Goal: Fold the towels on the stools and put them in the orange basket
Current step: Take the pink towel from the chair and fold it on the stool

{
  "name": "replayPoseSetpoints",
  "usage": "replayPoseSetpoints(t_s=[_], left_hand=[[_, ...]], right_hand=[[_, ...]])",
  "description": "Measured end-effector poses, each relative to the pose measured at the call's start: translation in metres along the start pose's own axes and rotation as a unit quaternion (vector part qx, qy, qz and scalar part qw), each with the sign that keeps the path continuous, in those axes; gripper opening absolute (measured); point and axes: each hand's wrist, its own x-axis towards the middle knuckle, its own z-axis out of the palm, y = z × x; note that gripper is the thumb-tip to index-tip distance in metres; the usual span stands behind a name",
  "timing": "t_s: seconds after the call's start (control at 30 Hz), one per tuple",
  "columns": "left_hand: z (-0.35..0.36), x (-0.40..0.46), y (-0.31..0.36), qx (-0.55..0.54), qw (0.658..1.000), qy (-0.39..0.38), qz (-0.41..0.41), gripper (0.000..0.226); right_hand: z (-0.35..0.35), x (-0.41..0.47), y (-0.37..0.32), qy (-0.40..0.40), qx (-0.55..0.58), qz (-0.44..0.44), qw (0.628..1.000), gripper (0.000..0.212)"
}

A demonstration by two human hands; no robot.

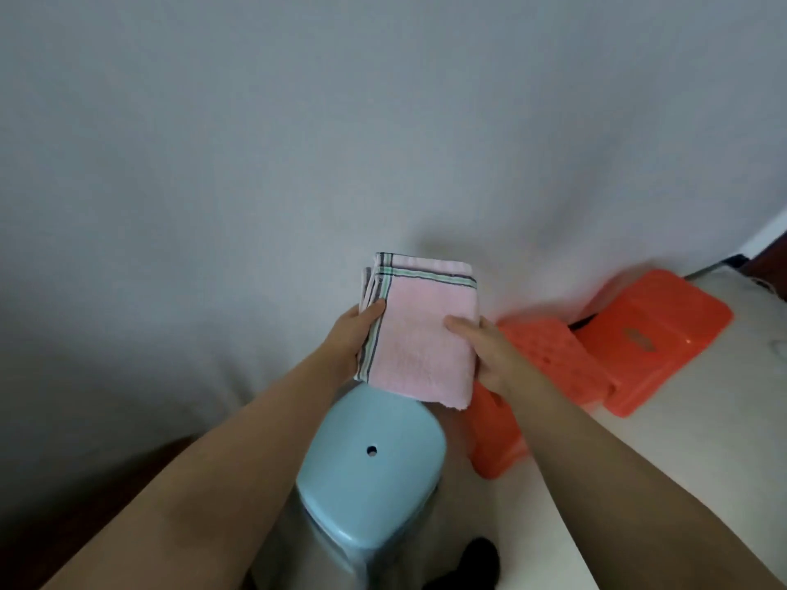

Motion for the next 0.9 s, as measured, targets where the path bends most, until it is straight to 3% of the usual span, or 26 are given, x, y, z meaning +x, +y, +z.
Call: replayPoseSetpoints(t_s=[0.07, 0.2, 0.33, 0.5, 0.63, 0.8, 0.9], left_hand=[[0.018, -0.004, -0.001, 0.019, 0.999, -0.026, -0.009, 0.021], [0.075, -0.011, -0.007, 0.057, 0.994, -0.093, -0.014, 0.030], [0.152, -0.027, -0.024, 0.083, 0.983, -0.164, -0.020, 0.026], [0.270, -0.058, -0.066, 0.111, 0.964, -0.239, -0.032, 0.023], [0.369, -0.083, -0.112, 0.132, 0.945, -0.295, -0.049, 0.034], [0.483, -0.117, -0.158, 0.126, 0.934, -0.329, -0.065, 0.031], [0.544, -0.132, -0.181, 0.129, 0.925, -0.348, -0.078, 0.028]], right_hand=[[-0.016, -0.017, 0.001, 0.035, 0.030, -0.018, 0.999, 0.024], [-0.063, -0.058, -0.004, 0.106, 0.072, -0.057, 0.990, 0.033], [-0.128, -0.104, -0.006, 0.171, 0.103, -0.085, 0.976, 0.036], [-0.230, -0.173, 0.003, 0.247, 0.146, -0.100, 0.953, 0.028], [-0.325, -0.225, 0.012, 0.290, 0.158, -0.107, 0.938, 0.031], [-0.435, -0.277, 0.014, 0.333, 0.160, -0.113, 0.922, 0.022], [-0.495, -0.298, 0.015, 0.360, 0.165, -0.112, 0.911, 0.033]])
